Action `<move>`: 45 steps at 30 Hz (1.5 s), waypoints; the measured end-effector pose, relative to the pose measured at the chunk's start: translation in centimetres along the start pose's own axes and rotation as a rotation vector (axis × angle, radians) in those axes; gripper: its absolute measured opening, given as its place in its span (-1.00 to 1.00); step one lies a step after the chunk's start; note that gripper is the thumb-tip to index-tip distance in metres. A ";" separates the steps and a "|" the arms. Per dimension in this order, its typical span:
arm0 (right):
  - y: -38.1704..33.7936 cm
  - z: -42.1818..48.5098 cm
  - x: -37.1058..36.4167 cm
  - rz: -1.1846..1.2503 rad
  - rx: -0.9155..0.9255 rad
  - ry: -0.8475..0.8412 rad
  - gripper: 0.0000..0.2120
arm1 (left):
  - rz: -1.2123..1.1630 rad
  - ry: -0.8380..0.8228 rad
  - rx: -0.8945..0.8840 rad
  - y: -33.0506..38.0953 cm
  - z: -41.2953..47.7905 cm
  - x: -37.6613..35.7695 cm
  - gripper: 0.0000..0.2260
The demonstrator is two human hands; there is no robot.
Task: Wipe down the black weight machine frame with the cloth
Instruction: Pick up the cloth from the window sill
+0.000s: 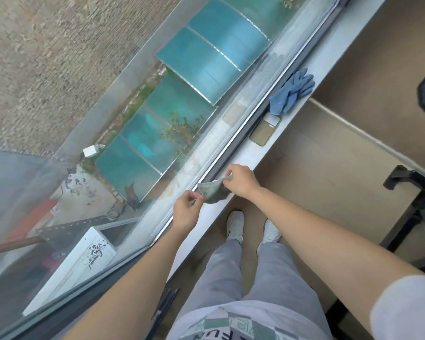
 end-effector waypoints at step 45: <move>26.2 -56.3 7.4 1.251 -0.409 1.736 -0.89 | 0.814 -1.753 -1.226 28.9 -41.5 -36.3 -0.94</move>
Point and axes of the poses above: each hand's wrist, its own z-axis towards the middle knuckle, its own x-axis out of the back of the hand, y = z × x, the point moved 5 cm from there along z, towards the middle knuckle, and after that the axes turned 9 degrees about z, right-handed, at the moved point
